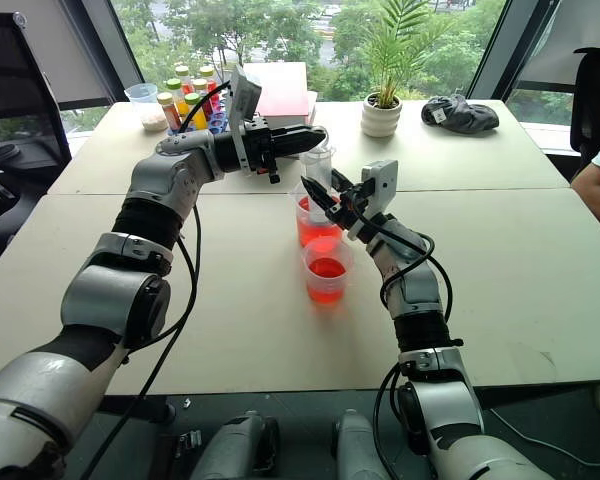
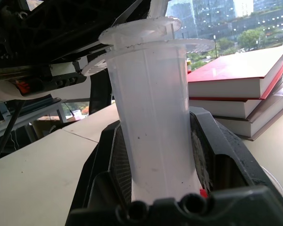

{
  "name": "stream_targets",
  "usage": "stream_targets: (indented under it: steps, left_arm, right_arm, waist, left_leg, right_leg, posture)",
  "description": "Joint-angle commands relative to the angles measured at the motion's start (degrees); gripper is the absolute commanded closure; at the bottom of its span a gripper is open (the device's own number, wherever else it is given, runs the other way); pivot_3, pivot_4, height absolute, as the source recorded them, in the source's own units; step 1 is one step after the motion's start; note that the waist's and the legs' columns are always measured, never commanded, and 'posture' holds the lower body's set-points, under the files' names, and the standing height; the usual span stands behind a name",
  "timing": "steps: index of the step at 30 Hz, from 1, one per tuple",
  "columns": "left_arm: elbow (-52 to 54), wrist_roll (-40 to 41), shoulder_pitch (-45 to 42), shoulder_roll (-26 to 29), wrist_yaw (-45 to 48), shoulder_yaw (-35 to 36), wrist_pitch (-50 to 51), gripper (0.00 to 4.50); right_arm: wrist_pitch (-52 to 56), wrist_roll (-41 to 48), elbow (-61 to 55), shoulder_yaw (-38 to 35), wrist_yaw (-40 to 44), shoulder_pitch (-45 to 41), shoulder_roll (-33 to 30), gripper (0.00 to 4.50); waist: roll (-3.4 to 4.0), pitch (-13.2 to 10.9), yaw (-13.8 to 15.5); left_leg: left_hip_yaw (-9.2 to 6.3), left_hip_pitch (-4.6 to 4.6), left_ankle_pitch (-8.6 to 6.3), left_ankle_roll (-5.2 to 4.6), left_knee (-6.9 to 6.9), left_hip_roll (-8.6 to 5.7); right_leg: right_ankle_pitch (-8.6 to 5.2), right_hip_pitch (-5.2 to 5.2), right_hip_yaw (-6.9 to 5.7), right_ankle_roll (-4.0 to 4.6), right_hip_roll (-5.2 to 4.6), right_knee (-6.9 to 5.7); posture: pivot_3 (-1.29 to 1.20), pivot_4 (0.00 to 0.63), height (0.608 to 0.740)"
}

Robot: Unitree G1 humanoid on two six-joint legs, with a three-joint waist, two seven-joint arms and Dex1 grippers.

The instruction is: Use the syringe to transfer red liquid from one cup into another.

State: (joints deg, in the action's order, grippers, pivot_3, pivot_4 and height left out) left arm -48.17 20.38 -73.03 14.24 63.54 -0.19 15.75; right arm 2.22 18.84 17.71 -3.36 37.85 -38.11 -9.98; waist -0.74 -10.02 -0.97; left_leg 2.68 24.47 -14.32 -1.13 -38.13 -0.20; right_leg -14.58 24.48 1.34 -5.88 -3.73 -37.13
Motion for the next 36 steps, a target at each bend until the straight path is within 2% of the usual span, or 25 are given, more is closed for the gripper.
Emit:
stream_targets:
  steps: [1, 22, 36]
  left_arm:
    - [1.21, -0.09, -3.22, -0.21, -0.69, 1.67, -1.20, 4.44]
    - [0.37, -0.08, -10.60, 4.19, -4.20, 5.74, -4.37, 4.44]
    - [-0.96, 0.02, -12.19, 4.64, -4.46, 6.44, -5.52, 4.44]
  right_arm:
    - [0.41, 0.60, -2.26, 0.46, 0.98, -0.78, -0.26, 3.11]
    - [1.65, -0.02, 2.19, 2.54, 3.12, -0.36, 0.64, 3.11]
    - [1.69, 0.01, 2.22, 2.45, 3.26, -0.64, 0.36, 3.11]
  waist:
    - [0.00, 0.00, 0.02]
    - [0.00, 0.00, 0.01]
    - [0.00, 0.00, -0.03]
  left_leg:
    - [0.00, 0.00, 0.00, 0.00, 0.00, 0.00]
    - [-0.01, 0.00, 0.00, 0.00, 0.00, 0.00]
    - [-0.01, 0.00, 0.00, 0.00, 0.00, 0.00]
  right_leg:
    - [0.00, 0.00, 0.00, 0.00, 0.00, 0.00]
    - [0.00, 0.00, 0.00, 0.00, 0.02, 0.00]
    - [0.00, 0.00, 0.00, 0.00, 0.02, 0.00]
  posture:
    - [0.00, 0.150, 0.740]
    - [0.00, 0.150, 0.740]
    - [0.00, 0.150, 0.740]
